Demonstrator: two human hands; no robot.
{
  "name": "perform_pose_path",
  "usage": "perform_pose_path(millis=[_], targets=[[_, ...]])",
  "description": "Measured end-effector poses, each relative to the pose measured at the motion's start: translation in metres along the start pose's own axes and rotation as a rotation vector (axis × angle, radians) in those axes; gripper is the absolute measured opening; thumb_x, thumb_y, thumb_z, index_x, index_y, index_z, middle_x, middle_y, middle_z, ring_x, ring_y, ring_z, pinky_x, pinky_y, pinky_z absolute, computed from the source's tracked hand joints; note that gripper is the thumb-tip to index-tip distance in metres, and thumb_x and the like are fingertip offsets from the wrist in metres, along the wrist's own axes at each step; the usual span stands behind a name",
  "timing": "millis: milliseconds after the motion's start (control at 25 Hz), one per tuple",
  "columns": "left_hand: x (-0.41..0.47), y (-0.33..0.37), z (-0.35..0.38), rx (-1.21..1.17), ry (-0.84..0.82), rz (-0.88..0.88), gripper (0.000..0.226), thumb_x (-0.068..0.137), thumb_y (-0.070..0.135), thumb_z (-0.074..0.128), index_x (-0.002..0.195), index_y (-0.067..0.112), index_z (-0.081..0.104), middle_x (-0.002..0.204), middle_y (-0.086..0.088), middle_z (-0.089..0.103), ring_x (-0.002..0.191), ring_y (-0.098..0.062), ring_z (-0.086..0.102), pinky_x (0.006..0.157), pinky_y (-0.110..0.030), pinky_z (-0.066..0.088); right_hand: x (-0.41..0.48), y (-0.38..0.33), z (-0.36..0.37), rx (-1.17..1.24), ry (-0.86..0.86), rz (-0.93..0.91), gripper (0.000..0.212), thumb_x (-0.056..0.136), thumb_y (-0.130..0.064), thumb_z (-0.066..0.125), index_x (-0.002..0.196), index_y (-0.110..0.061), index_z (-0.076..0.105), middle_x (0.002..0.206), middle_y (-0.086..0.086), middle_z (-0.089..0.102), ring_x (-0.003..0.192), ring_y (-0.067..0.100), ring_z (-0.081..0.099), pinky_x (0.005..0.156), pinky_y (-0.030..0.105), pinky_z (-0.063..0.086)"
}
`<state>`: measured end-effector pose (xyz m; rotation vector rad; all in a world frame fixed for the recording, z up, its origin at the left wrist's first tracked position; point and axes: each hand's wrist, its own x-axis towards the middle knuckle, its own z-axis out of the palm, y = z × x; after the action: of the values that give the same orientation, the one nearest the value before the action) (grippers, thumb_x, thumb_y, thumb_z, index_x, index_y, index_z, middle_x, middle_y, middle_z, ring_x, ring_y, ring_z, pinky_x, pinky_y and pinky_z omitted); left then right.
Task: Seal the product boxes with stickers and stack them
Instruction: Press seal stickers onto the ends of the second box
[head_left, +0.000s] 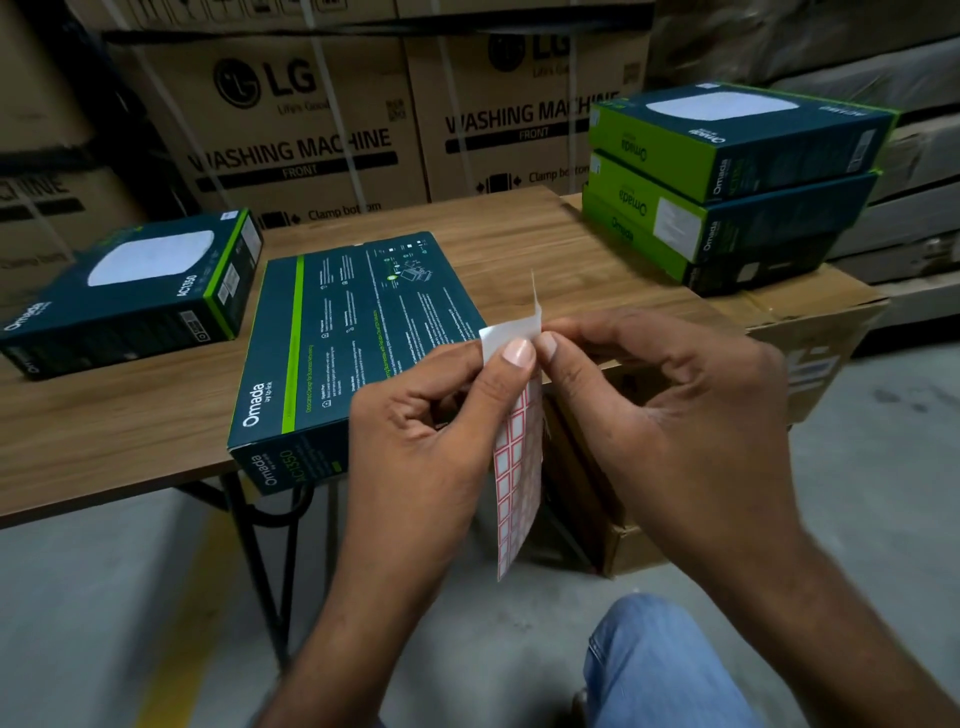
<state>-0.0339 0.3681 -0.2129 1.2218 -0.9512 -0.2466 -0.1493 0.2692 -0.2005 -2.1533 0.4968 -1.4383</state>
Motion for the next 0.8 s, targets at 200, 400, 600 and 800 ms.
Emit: perform_pose_path(millis=[200,400,600,800], targets=[[-0.0006,-0.0013,-0.0059,0.039,-0.032,0.014,0.015,0.097,0.022,0.07,0.101,0.024,0.084,0.096,-0.007,0.08,0.094,-0.032,0.076,0.09,-0.058,0.06,-0.0004,0.0049,0.0049,-0.167,-0.015,-0.083,0.013,0.098,-0.029,0.069,0.101,-0.021,0.078,0.092,-0.013,0.075,0.083,0.005,0.069,0.074,0.044,0.058],[-0.0004,-0.0021,-0.0087,0.031,-0.039,-0.034,0.018,0.097,0.025,0.07,0.109,0.019,0.082,0.1,-0.002,0.081,0.099,-0.025,0.077,0.092,-0.051,0.062,0.0009,0.0074,0.0041,-0.136,-0.05,-0.046,0.016,0.099,-0.034,0.066,0.101,-0.022,0.076,0.093,-0.016,0.072,0.085,0.003,0.067,0.075,0.046,0.057],[0.0003,-0.0009,-0.0064,0.068,-0.041,0.002,0.018,0.096,0.023,0.068,0.11,0.022,0.08,0.102,0.004,0.081,0.099,-0.018,0.077,0.089,-0.041,0.063,-0.0003,0.007,0.0045,-0.21,-0.03,-0.103,0.017,0.099,-0.034,0.066,0.104,-0.022,0.078,0.094,-0.012,0.075,0.086,0.005,0.068,0.079,0.047,0.057],[0.001,-0.0025,-0.0067,0.104,-0.086,0.058,0.016,0.1,0.017,0.068,0.107,0.022,0.081,0.101,-0.007,0.077,0.099,-0.026,0.074,0.088,-0.055,0.06,0.003,0.0078,0.0038,-0.163,-0.037,-0.048,0.02,0.099,-0.039,0.066,0.095,-0.021,0.075,0.085,-0.017,0.068,0.079,0.003,0.064,0.076,0.046,0.056]])
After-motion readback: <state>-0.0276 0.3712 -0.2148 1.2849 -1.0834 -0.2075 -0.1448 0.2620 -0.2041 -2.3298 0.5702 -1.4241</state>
